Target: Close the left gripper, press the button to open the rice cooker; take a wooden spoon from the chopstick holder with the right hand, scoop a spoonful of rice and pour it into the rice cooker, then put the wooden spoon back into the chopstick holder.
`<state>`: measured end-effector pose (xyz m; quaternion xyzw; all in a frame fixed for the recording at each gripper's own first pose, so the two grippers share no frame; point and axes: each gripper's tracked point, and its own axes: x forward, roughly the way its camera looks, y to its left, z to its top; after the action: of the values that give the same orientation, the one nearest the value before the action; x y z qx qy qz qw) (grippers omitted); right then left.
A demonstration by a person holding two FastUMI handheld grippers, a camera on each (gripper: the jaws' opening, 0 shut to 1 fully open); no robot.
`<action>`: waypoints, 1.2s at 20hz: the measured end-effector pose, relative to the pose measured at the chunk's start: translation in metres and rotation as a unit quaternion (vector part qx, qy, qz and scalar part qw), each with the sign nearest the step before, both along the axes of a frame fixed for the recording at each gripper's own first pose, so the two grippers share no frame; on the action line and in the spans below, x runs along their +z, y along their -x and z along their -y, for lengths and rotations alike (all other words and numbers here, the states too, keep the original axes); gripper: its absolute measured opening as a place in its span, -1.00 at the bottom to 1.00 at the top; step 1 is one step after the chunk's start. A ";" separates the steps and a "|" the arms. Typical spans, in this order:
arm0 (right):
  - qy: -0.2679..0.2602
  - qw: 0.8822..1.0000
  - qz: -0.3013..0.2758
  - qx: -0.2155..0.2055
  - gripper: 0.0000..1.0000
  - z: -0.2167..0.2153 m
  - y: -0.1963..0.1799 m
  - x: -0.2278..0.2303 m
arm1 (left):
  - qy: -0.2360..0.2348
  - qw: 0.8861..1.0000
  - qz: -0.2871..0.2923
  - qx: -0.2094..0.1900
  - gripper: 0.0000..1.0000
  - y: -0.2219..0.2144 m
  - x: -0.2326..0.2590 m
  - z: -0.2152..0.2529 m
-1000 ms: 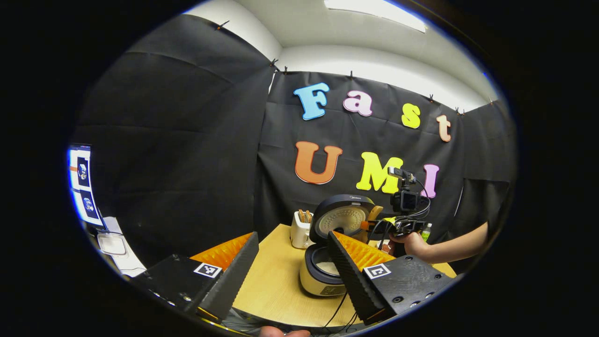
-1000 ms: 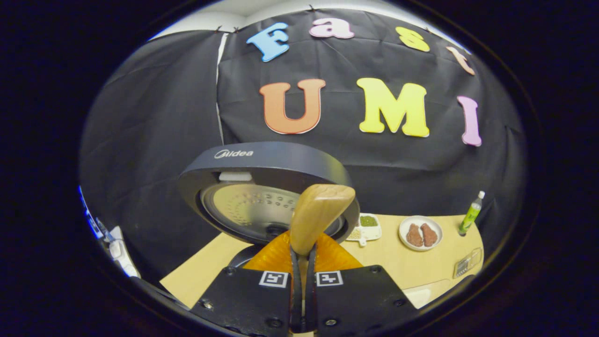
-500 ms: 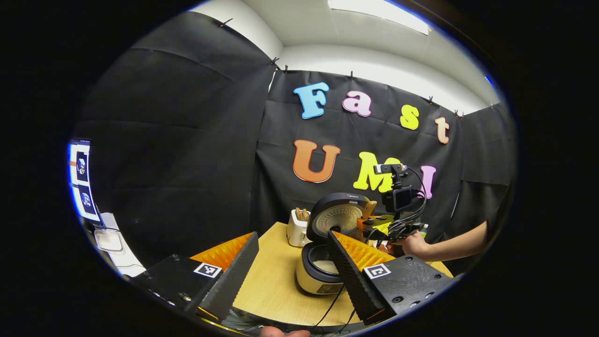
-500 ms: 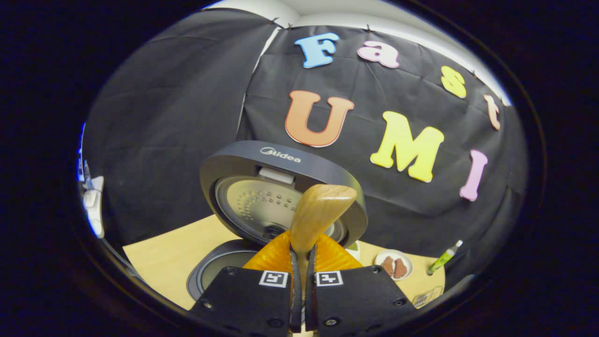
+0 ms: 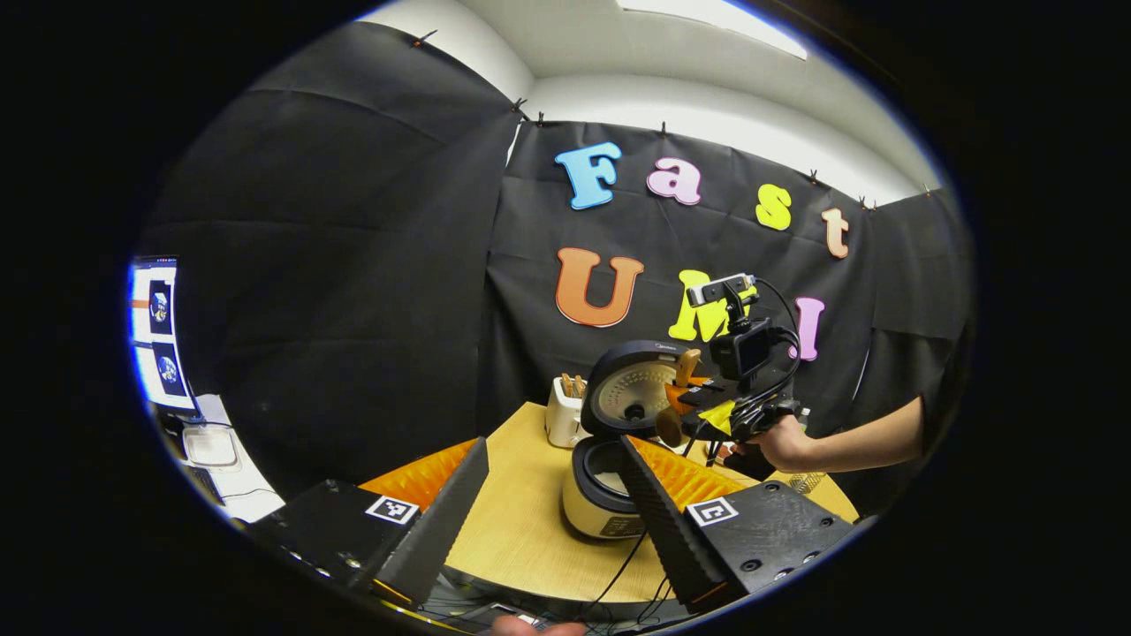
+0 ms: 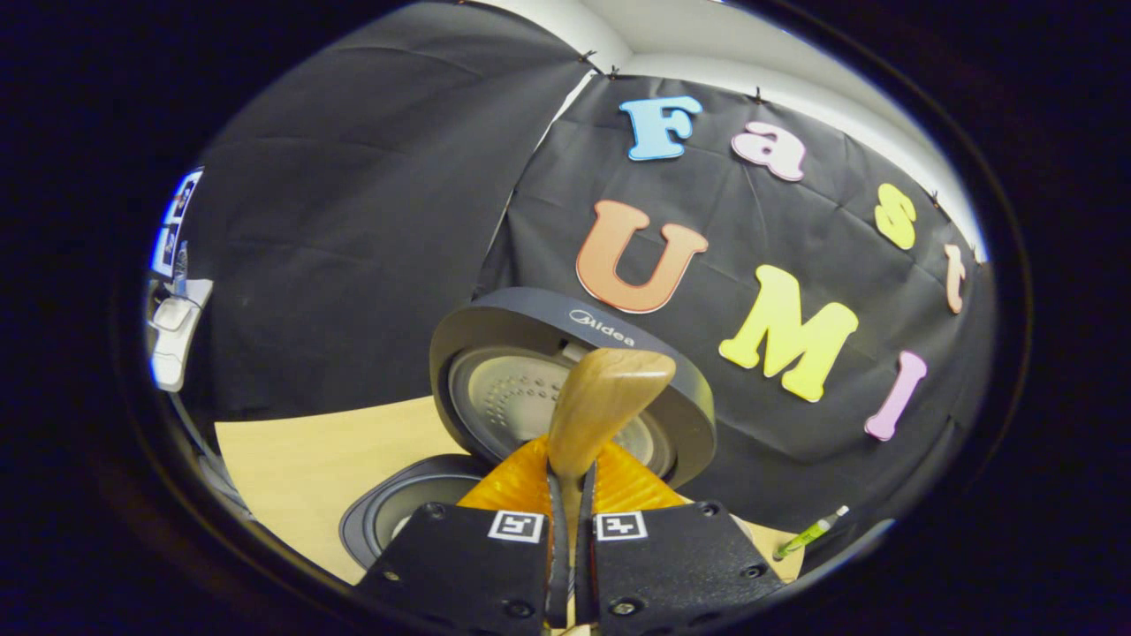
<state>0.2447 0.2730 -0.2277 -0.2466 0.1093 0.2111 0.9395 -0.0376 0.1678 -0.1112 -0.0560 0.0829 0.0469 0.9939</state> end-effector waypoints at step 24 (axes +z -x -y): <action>-0.325 0.934 -0.039 -0.142 -0.89 0.276 0.062 0.135 | -0.013 0.992 -0.006 -0.129 0.90 -0.095 0.042 0.173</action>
<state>0.1831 -0.0027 -0.0925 0.0986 0.1057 0.1089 0.9835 0.0577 -0.0057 -0.0687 -0.0319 0.0952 -0.0800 0.9917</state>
